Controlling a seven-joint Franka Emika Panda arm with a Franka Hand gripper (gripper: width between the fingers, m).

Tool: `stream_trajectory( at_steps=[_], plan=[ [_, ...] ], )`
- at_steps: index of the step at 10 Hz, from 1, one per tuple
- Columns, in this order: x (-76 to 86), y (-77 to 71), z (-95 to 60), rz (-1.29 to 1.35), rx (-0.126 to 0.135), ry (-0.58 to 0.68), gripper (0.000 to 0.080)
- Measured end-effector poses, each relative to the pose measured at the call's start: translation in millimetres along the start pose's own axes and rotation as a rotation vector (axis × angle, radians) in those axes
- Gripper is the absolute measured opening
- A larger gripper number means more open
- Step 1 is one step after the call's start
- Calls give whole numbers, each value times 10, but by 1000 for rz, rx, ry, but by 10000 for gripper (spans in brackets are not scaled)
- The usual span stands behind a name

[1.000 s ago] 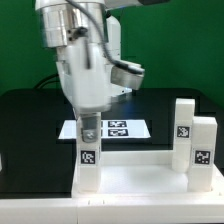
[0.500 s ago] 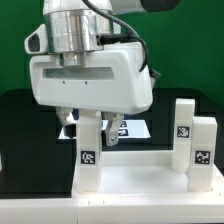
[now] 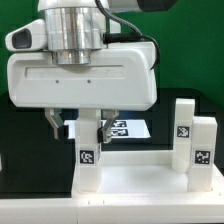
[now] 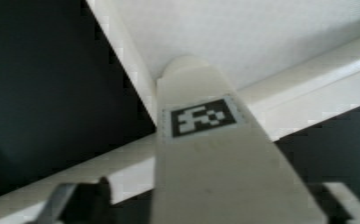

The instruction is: Assemble desk

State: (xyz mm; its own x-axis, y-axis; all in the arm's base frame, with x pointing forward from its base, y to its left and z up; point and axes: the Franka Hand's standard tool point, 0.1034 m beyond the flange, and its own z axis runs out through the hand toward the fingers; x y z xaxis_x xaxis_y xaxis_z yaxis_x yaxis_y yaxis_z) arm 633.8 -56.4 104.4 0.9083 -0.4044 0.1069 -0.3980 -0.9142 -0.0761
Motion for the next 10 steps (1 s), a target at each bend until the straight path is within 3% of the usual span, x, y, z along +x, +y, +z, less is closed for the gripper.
stream_trajectory(
  at_steps=[1, 2, 6, 9, 10],
  plan=[
    [-1, -2, 1, 27, 1, 0, 424],
    [-2, -3, 4, 116, 1, -1, 284],
    [-9, 21, -15, 535, -10, -1, 284],
    [-55, 8, 9, 1035, 13, -26, 284],
    [-60, 2, 13, 1176, 32, -41, 284]
  ],
)
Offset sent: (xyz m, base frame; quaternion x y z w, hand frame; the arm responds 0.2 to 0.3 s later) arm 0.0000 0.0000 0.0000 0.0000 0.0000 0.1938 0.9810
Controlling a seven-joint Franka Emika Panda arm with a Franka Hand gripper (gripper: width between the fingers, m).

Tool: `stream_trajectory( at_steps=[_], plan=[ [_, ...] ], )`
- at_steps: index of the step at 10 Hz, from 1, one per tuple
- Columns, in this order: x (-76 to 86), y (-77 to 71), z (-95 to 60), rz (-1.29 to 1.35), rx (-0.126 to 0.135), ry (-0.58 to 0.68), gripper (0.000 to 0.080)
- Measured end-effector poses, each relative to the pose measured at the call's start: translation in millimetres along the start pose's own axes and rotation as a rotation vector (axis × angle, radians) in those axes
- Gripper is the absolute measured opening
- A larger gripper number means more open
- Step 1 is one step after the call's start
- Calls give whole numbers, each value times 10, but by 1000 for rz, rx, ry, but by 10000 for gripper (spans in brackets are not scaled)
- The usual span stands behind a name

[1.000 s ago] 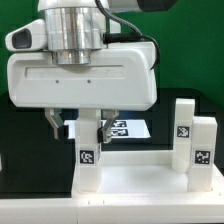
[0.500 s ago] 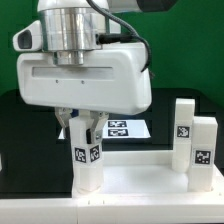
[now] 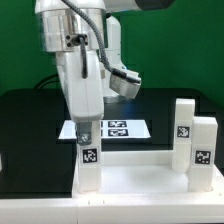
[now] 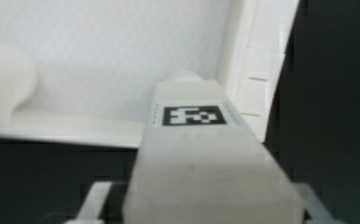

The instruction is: Assemble desk

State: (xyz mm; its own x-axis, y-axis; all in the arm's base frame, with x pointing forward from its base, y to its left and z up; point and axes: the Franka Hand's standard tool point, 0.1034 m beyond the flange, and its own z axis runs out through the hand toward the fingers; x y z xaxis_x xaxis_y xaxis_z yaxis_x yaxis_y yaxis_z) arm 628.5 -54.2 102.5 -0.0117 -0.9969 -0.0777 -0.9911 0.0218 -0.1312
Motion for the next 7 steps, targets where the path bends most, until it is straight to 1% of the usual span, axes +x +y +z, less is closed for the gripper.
stream_trajectory(
  at_steps=[1, 3, 4, 5, 6, 7],
  plan=[
    [11, 6, 2, 90, 3, -8, 284],
    [10, 7, 6, 49, 2, -6, 285],
    [4, 0, 7, -50, 0, 1, 442],
    [-21, -13, 14, -216, -3, 4, 570],
    [-31, -8, 36, -401, -14, 4, 570],
    [-74, 2, 60, -519, -25, -3, 633]
  ],
)
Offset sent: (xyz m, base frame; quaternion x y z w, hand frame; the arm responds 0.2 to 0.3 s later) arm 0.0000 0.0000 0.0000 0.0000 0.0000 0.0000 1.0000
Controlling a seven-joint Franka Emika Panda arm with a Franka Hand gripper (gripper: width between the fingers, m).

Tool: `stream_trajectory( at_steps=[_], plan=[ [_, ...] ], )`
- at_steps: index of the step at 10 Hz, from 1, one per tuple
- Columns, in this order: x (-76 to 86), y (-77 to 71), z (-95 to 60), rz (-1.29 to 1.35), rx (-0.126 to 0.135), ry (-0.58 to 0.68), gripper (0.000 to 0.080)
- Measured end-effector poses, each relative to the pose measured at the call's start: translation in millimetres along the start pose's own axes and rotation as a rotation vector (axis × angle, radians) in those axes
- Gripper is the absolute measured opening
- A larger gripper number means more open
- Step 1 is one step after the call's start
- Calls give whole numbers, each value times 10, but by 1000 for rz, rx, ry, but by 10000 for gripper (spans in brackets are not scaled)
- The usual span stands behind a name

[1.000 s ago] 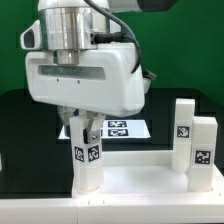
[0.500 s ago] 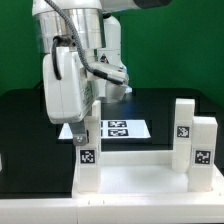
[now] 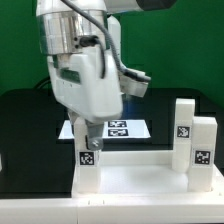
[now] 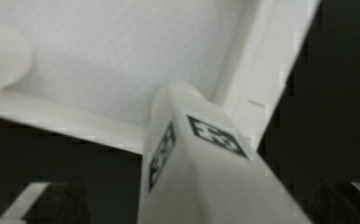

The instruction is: Assemble desk

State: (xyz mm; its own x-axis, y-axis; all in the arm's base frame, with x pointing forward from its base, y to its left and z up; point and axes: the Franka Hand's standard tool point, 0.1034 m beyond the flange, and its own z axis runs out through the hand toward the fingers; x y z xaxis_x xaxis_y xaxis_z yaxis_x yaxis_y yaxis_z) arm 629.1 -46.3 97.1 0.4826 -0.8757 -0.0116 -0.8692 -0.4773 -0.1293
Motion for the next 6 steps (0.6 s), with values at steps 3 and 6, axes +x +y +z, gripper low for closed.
stream_trajectory(
  at_steps=[3, 6],
  plan=[
    [8, 12, 7, -176, -4, 2, 648],
    [77, 0, 8, -733, -61, 27, 649]
  ],
)
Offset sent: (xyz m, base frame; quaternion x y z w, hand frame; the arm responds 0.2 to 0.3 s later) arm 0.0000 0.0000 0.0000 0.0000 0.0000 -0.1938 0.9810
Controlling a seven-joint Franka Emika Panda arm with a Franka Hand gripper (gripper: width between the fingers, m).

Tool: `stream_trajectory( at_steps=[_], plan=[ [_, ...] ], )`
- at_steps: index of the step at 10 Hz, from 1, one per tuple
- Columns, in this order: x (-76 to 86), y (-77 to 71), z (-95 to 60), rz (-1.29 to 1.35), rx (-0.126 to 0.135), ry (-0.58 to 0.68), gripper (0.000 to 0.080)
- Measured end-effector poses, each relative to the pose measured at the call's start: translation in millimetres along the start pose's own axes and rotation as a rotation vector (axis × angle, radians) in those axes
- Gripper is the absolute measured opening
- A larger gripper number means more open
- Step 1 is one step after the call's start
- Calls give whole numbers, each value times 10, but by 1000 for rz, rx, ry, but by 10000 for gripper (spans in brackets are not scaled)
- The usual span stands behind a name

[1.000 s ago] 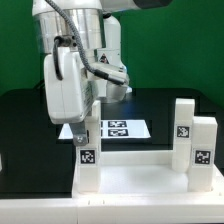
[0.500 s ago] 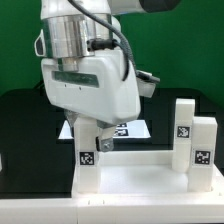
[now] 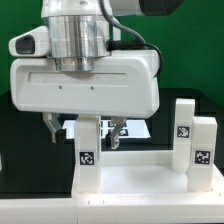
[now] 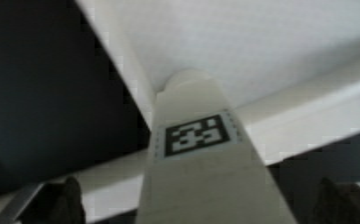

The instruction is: Assemble desk

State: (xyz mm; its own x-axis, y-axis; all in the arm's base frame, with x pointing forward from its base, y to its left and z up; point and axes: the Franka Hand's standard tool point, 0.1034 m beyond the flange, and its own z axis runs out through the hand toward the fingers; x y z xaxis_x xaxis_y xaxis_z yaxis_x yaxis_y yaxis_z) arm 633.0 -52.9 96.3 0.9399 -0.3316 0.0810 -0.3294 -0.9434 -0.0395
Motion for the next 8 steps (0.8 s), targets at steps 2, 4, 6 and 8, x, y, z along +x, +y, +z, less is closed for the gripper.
stream_trajectory(
  at_steps=[2, 4, 6, 8],
  plan=[
    [-7, -30, 19, -87, -12, 1, 649],
    [-7, -24, 21, -70, -13, 1, 383],
    [-8, -27, 23, 99, -12, 1, 283],
    [2, -22, 19, 250, -11, 17, 284]
  ],
)
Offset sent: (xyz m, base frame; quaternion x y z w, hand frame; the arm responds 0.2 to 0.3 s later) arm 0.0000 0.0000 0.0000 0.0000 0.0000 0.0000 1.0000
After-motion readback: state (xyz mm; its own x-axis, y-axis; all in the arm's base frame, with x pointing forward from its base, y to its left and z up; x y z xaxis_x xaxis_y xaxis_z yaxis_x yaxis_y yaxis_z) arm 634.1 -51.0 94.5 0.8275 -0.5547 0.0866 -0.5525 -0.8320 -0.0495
